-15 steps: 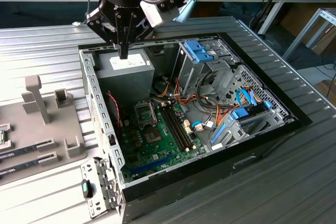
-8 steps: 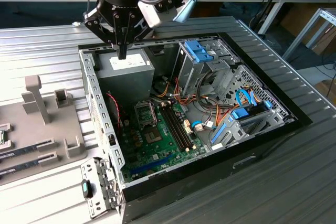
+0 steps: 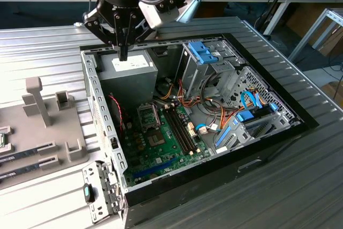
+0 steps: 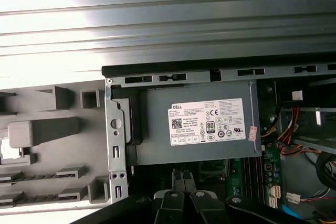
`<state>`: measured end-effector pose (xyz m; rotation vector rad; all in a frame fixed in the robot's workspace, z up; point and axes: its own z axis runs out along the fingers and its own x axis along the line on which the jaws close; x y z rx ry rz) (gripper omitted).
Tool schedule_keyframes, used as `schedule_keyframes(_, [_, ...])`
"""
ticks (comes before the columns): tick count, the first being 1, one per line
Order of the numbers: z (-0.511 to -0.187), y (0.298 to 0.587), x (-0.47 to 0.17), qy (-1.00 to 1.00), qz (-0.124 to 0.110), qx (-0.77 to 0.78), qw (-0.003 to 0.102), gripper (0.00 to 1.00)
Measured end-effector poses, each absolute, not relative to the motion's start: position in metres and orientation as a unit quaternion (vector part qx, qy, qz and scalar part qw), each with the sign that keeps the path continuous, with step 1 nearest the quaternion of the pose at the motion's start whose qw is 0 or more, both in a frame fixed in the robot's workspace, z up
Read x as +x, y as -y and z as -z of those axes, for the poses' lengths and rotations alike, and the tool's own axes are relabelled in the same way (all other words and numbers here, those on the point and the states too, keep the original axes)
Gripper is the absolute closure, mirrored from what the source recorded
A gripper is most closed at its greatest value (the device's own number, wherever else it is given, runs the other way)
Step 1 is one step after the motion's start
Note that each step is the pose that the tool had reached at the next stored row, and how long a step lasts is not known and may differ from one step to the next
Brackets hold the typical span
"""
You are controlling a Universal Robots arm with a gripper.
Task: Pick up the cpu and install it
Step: 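Reach for the cpu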
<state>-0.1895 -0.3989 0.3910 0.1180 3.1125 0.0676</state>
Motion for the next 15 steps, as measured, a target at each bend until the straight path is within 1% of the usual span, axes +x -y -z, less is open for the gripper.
schedule_keyframes(15, [-0.3908, 0.3989, -0.1952, -0.999, -0.022, 0.038, 0.013, 0.89])
